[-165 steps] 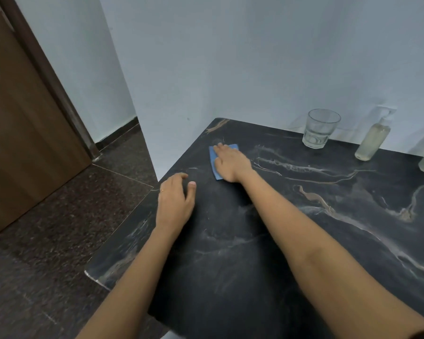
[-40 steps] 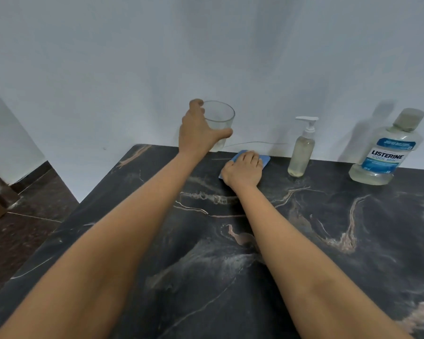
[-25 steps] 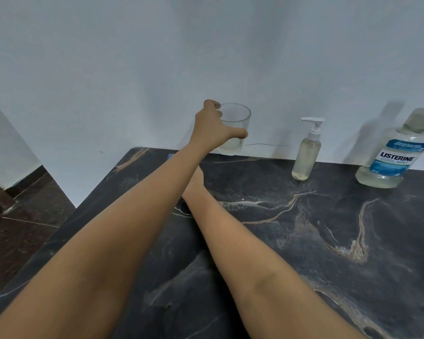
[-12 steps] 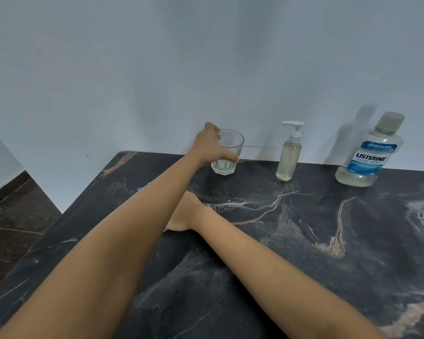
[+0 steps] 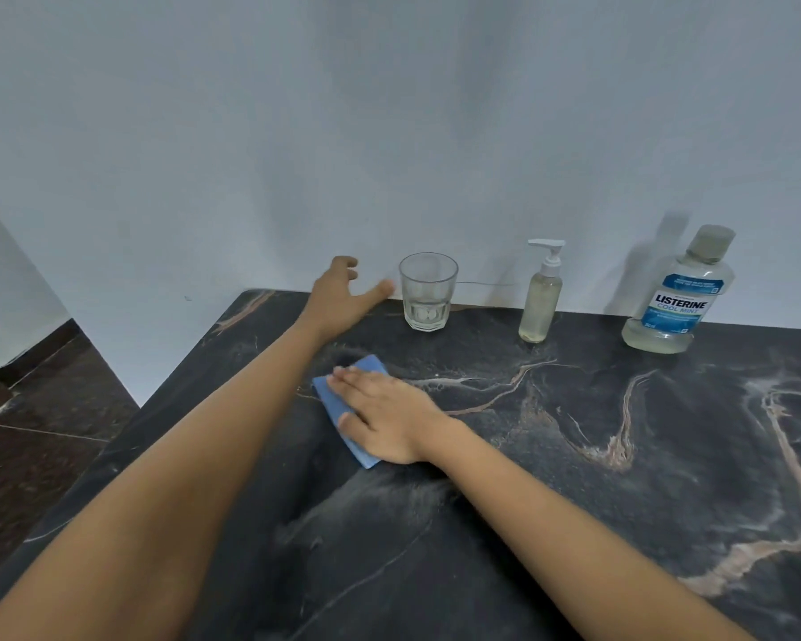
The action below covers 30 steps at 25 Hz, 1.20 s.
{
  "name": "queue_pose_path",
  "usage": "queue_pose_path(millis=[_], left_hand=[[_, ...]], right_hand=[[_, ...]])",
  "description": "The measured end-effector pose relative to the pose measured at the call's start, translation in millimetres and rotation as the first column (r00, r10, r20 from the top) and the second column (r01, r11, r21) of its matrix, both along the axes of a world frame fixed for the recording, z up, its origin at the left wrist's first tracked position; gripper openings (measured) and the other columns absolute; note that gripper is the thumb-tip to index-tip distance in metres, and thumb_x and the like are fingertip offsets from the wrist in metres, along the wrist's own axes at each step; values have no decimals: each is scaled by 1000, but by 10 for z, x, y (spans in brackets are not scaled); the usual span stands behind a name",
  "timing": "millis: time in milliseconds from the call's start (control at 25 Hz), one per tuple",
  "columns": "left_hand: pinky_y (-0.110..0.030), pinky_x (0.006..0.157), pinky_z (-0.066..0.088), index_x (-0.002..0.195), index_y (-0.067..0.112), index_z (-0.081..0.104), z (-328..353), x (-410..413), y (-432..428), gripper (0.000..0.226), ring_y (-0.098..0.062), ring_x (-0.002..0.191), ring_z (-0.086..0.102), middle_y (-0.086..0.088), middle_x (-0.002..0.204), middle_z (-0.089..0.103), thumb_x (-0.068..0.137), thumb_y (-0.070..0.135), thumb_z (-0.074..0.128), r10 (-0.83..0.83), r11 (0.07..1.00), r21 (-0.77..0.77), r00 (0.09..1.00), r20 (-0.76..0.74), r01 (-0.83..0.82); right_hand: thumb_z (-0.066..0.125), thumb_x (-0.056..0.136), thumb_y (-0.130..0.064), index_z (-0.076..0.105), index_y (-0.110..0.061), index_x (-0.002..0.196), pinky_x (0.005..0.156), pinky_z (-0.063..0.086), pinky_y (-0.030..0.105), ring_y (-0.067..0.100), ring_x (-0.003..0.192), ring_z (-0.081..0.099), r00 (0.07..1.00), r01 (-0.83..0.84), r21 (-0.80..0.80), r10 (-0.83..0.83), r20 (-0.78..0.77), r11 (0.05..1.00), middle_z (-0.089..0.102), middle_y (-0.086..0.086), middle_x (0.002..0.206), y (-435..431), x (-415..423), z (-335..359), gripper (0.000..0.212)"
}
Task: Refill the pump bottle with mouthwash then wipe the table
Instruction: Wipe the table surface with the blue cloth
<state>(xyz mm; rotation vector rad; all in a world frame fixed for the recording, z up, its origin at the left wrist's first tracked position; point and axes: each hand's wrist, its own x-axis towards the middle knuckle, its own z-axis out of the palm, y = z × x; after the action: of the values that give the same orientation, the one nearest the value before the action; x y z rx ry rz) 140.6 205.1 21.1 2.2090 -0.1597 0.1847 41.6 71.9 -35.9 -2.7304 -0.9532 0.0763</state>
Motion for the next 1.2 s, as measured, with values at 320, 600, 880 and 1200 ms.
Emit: queue_pose_path(millis=[320, 600, 880, 1200], left_hand=[[-37, 93, 40, 127, 7, 51, -438, -527, 1202, 48, -27, 120, 52, -11, 126, 58, 94, 42, 55, 239, 941, 200, 953, 184, -274], [-41, 90, 42, 119, 3, 52, -719, -619, 1438, 38, -31, 108, 52, -15, 112, 57, 98, 34, 46, 383, 891, 192, 907, 173, -413], [-36, 85, 40, 112, 6, 52, -737, -587, 1435, 33, -27, 103, 50, -11, 106, 56, 98, 35, 45, 398, 887, 180, 901, 170, -426], [-34, 80, 38, 105, 7, 53, -734, -575, 1431, 29, -26, 99, 49, -9, 100, 54, 98, 33, 43, 430, 876, 163, 888, 165, -455]], right_hand=[[21, 101, -36, 13, -8, 152, 120, 4, 33, 19, 148, 9, 915, 404, -34, -404, -8, 914, 10, 7, 161, -331, 228, 34, 58], [17, 101, -38, 6, -1, 151, 121, 3, 37, 25, 148, 4, 889, 455, -101, -458, -13, 885, 5, 14, 160, 329, 660, 31, 63], [20, 99, -40, 8, 1, 150, 121, 6, 40, 29, 147, 7, 890, 452, -99, -455, -14, 887, 9, 18, 159, 495, 739, -4, 67], [24, 100, -43, 8, -7, 152, 119, 4, 37, 22, 148, 4, 996, 77, -111, -81, -34, 991, 6, 11, 161, 948, 894, 30, 66]])
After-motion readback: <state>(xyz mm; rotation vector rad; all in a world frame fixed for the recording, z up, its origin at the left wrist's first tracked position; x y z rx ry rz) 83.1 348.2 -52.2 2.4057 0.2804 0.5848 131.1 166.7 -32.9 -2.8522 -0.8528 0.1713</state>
